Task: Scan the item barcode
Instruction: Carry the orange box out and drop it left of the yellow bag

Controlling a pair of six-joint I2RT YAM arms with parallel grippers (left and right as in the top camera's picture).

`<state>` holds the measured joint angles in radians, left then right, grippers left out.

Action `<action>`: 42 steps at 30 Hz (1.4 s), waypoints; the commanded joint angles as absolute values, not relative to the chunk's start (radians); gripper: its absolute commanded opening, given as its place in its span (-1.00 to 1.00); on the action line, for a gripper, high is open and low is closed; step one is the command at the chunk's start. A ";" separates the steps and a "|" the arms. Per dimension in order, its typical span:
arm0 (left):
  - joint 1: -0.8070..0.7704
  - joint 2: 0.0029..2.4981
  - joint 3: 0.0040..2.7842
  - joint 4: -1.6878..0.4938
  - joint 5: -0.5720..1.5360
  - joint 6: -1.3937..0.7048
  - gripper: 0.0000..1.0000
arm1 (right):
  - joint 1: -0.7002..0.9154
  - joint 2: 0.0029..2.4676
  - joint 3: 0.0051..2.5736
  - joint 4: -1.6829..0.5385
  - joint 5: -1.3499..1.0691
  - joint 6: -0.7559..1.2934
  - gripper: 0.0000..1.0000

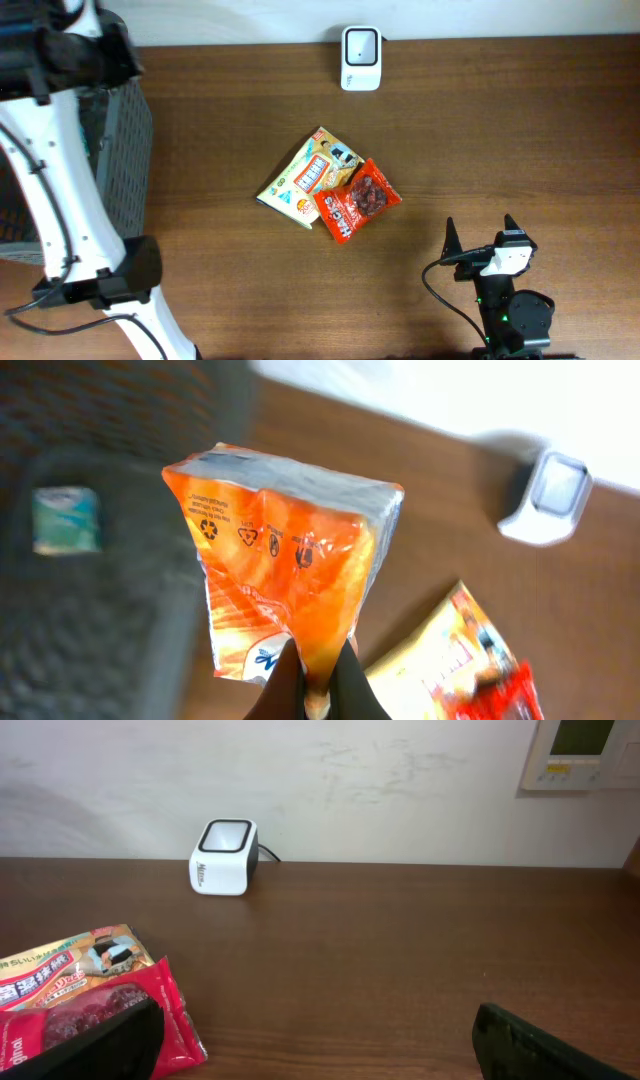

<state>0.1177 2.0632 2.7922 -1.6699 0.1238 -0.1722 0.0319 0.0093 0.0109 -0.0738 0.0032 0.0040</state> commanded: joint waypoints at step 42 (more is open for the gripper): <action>-0.165 2.032 2.540 -1.477 -0.036 -0.106 0.46 | 0.038 0.006 0.006 -0.081 0.012 0.014 0.97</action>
